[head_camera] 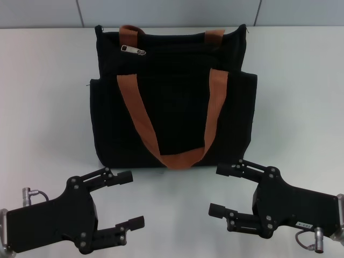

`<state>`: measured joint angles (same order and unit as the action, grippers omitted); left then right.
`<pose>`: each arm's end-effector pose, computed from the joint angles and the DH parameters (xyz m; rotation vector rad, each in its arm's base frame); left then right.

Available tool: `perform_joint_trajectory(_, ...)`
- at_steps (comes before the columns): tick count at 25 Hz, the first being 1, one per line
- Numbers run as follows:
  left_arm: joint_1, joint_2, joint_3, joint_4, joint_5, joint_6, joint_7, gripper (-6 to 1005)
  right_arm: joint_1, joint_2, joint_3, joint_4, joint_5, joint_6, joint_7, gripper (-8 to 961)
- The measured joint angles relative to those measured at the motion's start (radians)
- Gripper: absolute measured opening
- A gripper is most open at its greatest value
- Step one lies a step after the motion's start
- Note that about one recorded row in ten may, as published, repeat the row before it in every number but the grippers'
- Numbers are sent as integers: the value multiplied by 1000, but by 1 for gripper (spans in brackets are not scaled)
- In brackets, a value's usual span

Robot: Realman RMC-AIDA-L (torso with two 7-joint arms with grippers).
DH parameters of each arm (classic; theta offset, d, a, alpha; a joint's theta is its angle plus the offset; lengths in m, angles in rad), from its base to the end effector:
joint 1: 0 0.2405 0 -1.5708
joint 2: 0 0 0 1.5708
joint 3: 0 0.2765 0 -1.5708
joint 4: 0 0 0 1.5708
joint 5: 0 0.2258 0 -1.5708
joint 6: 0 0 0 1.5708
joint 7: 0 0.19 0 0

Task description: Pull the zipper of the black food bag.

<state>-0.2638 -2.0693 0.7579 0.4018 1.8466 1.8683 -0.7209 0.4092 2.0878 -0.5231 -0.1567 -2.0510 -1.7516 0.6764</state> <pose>-0.2983 0.2270 -0.0679 -2.6957 -0.1945 -1.0817 0.2768 0.2464 -0.1101 -2.6913 0.3348 1.1333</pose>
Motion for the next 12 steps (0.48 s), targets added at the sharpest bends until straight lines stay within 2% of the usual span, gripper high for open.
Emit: perform_joint_trajectory(12,0,-3,-10,-1,-8,-7,30,767,15,0,0,16,0,2,0,767)
